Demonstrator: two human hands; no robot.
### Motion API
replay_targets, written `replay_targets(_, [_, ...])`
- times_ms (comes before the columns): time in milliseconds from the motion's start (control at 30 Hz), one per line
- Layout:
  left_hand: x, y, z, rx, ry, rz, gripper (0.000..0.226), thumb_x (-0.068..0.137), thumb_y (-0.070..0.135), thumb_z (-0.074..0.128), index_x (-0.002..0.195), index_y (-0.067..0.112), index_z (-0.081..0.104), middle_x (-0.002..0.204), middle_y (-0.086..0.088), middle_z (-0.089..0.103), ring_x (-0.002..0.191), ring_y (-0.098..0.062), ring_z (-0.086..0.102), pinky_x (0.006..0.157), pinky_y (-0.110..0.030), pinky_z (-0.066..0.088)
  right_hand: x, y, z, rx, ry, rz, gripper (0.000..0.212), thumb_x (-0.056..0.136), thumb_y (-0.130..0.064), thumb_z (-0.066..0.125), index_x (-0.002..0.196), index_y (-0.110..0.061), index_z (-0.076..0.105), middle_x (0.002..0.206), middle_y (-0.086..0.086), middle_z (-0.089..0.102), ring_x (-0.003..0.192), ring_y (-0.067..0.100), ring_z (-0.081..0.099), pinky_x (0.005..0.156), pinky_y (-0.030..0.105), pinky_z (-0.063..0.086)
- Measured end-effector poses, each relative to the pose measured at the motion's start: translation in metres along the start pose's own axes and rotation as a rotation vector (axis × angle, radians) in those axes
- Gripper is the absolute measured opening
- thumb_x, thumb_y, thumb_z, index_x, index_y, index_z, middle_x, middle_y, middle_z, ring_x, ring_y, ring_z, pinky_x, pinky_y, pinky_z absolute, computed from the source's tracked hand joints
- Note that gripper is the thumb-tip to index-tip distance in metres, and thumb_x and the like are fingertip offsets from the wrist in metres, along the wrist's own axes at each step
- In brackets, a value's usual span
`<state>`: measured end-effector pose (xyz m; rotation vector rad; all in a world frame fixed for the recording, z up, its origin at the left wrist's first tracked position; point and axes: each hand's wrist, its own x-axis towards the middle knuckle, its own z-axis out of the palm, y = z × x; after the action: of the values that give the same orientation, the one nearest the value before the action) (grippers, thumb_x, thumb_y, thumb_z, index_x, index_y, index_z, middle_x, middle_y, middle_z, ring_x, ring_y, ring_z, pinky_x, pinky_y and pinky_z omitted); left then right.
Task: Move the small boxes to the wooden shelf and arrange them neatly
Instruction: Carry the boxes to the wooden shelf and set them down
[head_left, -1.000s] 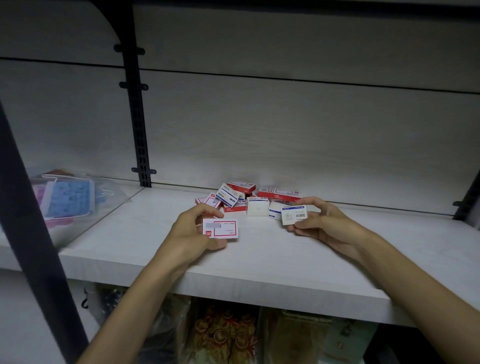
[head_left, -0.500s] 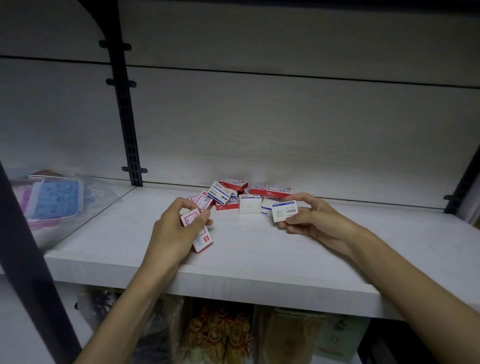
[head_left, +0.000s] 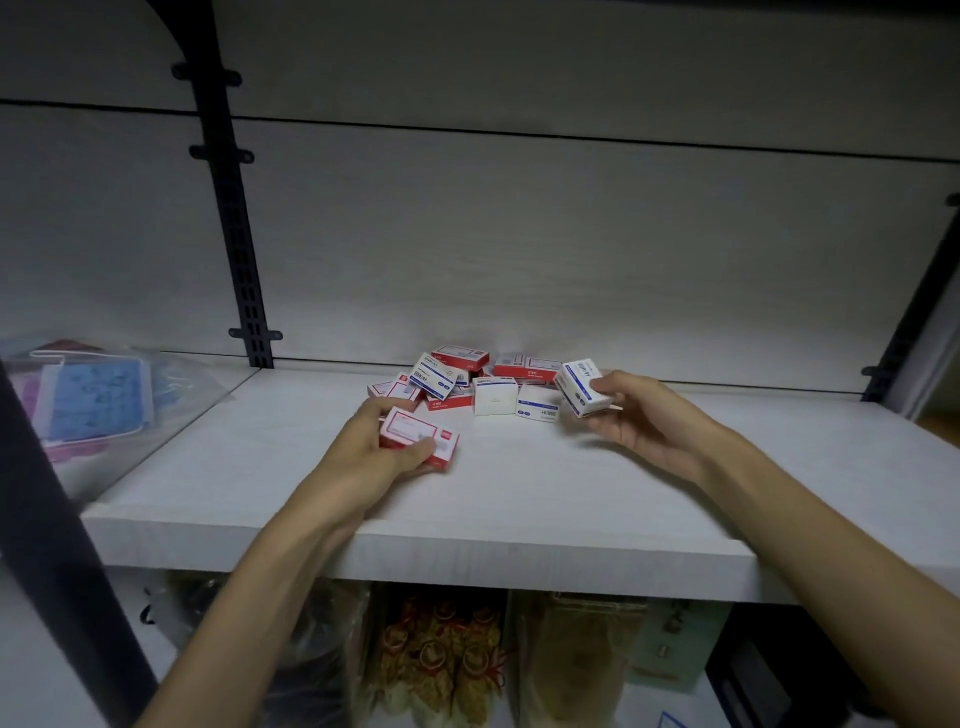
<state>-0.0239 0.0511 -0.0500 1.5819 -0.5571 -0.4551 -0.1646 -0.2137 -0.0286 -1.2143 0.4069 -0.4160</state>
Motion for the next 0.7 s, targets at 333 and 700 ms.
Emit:
replay_targets(333, [-0.005,0.000,-0.004,0.253,0.002,0.054,0.063,0.040,0.025,0.101,0.090,0.022,0.063,0.086,0.004,0.078,0.082,-0.013,0.075,0.081,-0.038,0.060,-0.012,-0.002,-0.005,0.050,0.144,-0.030,0.024,0.096,-0.011,0.052,0.118,-0.012,0.064,0.090,0.013,0.069,0.058,0.018,0.061,0.057,0.026,0.057])
replay_targets(700, [-0.040,0.036,0.081,0.077,-0.214,0.214,0.054,0.059,0.010,0.093,0.102,0.010,0.061,0.092,0.009,0.076,0.080,0.002,0.072,0.064,-0.015,0.056,-0.129,-0.011,-0.054,-0.021,0.104,-0.158,0.038,0.085,0.007,0.065,0.118,-0.012,0.069,0.092,0.010,0.067,0.063,0.012,0.051,0.057,0.018,0.050])
